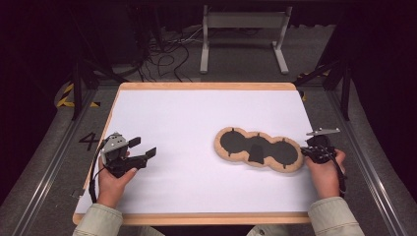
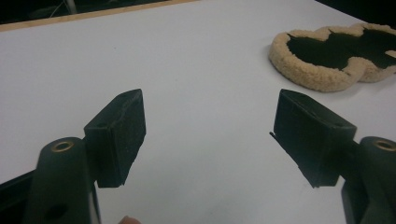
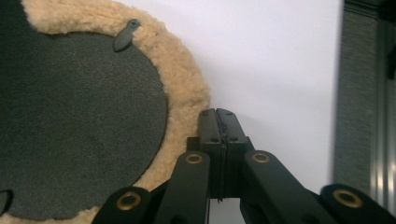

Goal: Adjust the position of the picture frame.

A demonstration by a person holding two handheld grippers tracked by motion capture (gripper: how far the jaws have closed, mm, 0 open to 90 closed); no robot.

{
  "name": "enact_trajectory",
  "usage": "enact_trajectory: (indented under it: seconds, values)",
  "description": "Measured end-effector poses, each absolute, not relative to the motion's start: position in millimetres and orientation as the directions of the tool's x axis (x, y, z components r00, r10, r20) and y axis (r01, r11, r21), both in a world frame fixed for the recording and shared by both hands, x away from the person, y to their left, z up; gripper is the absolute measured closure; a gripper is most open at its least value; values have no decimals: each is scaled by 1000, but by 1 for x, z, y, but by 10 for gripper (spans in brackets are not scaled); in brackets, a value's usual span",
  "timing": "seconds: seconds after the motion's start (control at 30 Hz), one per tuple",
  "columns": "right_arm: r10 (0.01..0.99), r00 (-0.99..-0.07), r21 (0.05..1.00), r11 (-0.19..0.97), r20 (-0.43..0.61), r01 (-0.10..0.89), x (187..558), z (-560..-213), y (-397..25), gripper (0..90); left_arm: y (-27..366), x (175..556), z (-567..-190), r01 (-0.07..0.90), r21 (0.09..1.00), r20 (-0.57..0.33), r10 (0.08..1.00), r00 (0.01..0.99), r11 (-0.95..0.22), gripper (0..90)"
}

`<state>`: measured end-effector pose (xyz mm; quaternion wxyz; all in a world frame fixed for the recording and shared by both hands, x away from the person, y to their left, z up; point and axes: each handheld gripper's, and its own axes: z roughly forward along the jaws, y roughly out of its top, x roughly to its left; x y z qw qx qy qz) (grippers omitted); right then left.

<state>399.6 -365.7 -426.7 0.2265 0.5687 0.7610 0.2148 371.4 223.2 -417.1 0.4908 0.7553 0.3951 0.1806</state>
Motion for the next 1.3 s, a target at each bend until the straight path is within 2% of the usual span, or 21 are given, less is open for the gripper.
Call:
enact_trajectory:
  seconds: [0.57, 0.7, 0.8, 0.87, 1.1, 1.3]
  values:
    - [890, -440, 595, 418, -117, 687, 427, -430, -272, 900, 223, 373, -419, 430, 878, -122, 771, 625, -210, 258]
    - [872, -472, 593, 452, -134, 667, 429, -431, -262, 900, 223, 372, -419, 425, 880, -115, 773, 624, -212, 258]
    - [879, -471, 606, 415, -75, 679, 434, -422, -267, 900, 225, 369, -419, 424, 880, -112, 776, 620, -212, 258]
    - [866, -497, 632, 419, -61, 652, 437, -410, -262, 900, 226, 367, -420, 431, 877, -116, 778, 617, -211, 258]
    - [760, -648, 650, 520, -56, 554, 458, -381, -200, 900, 232, 356, -422, 435, 874, -105, 792, 602, -216, 258]
    - [688, -725, 649, 570, -43, 503, 480, -382, -150, 900, 242, 345, -425, 450, 870, -111, 807, 580, -204, 258]
